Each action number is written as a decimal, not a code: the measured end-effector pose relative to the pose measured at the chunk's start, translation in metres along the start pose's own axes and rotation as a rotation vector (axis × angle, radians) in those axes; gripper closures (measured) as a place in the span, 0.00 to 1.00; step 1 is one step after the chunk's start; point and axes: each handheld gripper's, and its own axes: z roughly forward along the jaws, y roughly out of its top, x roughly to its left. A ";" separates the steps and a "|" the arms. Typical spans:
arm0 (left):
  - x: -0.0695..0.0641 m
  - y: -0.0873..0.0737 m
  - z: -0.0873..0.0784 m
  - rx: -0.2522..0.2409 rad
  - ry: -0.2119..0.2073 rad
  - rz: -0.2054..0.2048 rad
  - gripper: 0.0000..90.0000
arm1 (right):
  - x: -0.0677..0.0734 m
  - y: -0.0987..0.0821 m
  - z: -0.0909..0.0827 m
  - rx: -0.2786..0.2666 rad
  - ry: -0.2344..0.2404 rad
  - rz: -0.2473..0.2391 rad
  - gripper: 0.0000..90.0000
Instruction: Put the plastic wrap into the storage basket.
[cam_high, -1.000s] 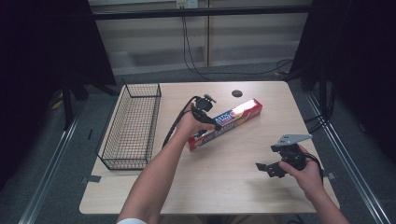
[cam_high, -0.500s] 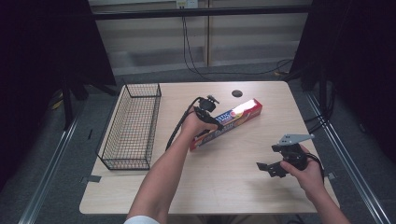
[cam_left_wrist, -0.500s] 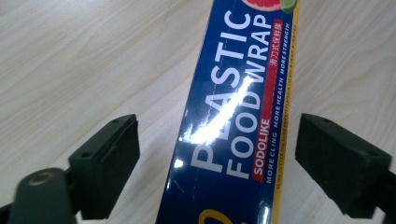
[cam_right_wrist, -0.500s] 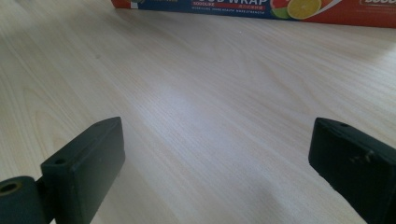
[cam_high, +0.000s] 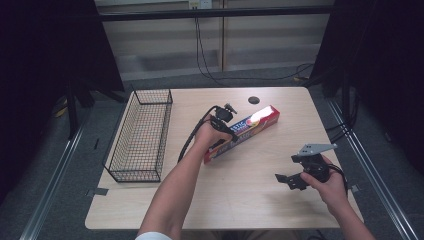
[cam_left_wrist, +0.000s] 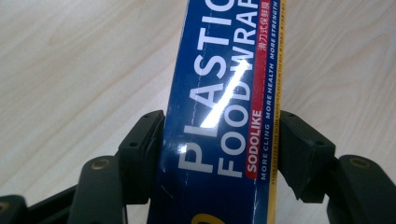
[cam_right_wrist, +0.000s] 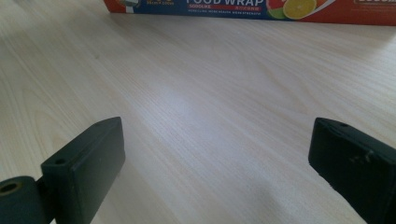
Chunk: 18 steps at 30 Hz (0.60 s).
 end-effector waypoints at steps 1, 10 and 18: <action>0.000 0.000 0.000 0.000 0.000 0.000 0.43 | 0.000 0.000 0.000 0.000 0.000 0.000 0.04; -0.003 0.003 -0.002 0.018 0.012 -0.024 0.36 | 0.001 0.000 -0.001 -0.003 -0.001 -0.003 0.04; -0.002 0.015 0.016 0.022 0.023 -0.016 0.30 | 0.000 0.000 -0.001 -0.002 0.008 -0.002 0.04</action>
